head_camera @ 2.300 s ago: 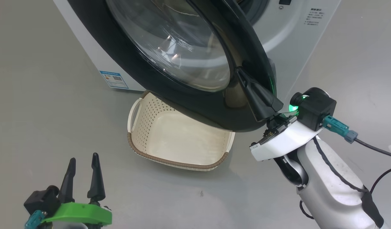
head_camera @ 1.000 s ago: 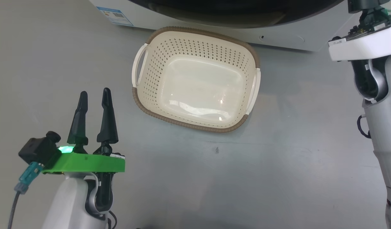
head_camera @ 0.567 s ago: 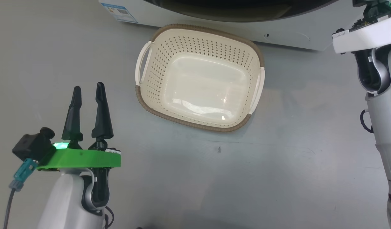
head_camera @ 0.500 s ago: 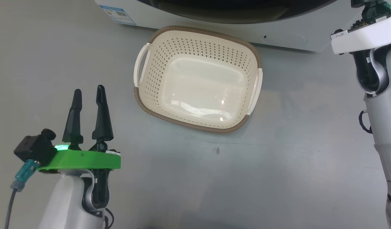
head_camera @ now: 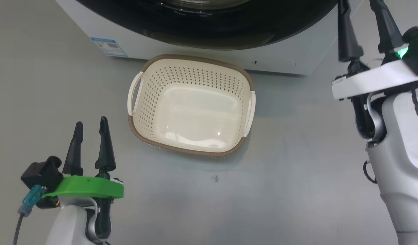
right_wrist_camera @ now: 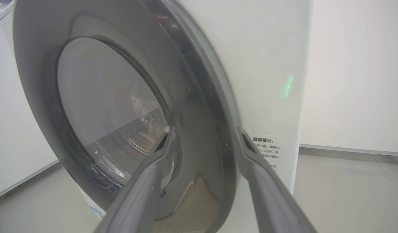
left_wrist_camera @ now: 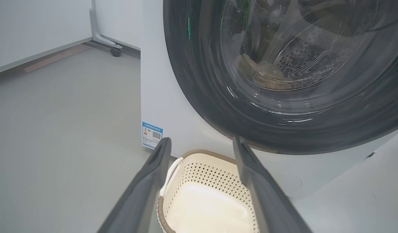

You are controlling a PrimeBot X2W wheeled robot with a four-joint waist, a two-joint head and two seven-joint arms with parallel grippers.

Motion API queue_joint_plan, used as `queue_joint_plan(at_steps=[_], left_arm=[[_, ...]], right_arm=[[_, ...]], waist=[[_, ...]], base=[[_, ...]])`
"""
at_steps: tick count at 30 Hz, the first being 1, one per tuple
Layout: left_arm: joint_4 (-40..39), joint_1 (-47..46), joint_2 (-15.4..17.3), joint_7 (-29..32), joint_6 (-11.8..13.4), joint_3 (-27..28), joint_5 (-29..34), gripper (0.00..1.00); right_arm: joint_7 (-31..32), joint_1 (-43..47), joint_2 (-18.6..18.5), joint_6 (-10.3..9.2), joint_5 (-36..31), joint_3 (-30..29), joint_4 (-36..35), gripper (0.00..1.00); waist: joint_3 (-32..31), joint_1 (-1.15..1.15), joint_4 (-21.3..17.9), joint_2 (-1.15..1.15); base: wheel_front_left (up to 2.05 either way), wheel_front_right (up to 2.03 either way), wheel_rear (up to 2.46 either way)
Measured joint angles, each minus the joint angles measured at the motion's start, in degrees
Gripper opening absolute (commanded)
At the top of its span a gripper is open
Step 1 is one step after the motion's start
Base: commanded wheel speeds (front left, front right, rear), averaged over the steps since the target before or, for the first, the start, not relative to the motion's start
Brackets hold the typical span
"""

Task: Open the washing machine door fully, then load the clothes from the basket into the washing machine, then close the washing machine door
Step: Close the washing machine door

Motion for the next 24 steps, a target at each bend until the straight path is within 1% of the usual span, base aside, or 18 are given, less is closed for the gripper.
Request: queue_joint_plan(at_steps=[5, 13, 24], left_arm=[[1.9, 2.3, 0.0, 0.0, 0.0, 1.3, 1.8, 1.00], [3.5, 5.8, 0.0, 0.0, -0.1, 3.4, 3.7, 1.00], [6.1, 12.4, 0.2, 0.0, -0.1, 4.0, 5.5, 1.00]], right_arm=[[0.0, 6.5, 0.3, 0.00, 0.0, 0.1, -0.7, 1.00], [0.0, 16.6, 1.6, 0.00, 0.0, -2.0, -1.4, 1.00], [0.0, 27.3, 2.1, 0.00, -0.3, -3.5, -2.2, 1.00]], waist=[[-3.3, 0.00, -1.7, 0.00], [-9.5, -0.01, -4.1, 0.00], [-17.6, -0.01, -7.0, 0.00]], base=[[0.00, 0.00, 0.00], [0.00, 0.00, 0.00], [0.00, 0.00, 0.00]])
